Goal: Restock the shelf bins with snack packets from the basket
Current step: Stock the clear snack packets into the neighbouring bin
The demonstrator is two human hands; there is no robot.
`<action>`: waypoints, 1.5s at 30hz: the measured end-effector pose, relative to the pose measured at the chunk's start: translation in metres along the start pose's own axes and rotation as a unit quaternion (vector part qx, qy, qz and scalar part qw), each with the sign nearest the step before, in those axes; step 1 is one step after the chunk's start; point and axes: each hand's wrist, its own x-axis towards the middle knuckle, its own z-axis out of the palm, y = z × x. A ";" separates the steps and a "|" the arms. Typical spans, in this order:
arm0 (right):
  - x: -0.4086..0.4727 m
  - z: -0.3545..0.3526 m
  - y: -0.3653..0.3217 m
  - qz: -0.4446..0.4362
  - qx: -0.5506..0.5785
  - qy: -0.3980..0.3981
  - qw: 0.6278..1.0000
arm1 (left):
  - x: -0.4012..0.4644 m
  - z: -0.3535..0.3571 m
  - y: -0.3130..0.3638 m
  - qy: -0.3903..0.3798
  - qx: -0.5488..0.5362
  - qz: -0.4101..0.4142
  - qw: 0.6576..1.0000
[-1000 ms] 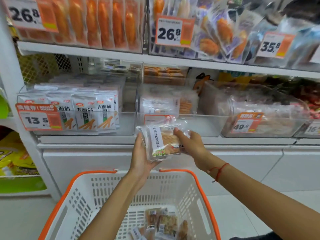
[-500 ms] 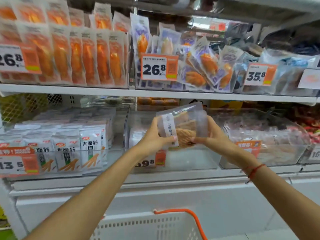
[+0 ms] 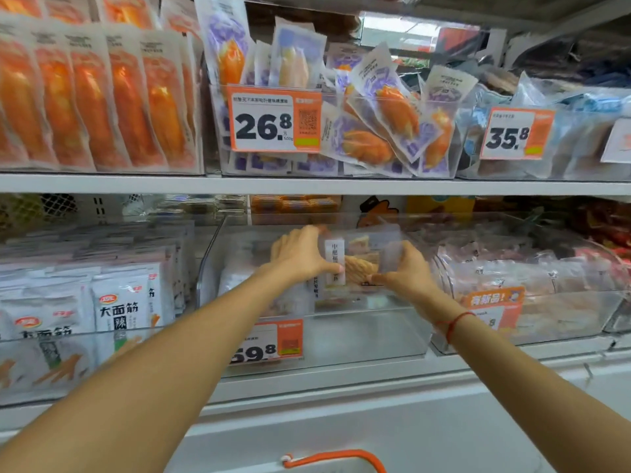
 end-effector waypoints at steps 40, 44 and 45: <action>0.041 0.047 -0.009 -0.169 -0.514 -0.152 0.827 | 0.024 0.033 -0.001 -0.013 0.392 0.047 0.919; 0.031 0.039 -0.006 -0.137 -0.441 -0.173 0.870 | 0.015 0.014 0.002 -0.016 0.330 0.046 0.943; 0.027 0.036 -0.007 -0.134 -0.432 -0.172 0.875 | 0.011 0.008 0.003 -0.006 0.309 0.043 0.950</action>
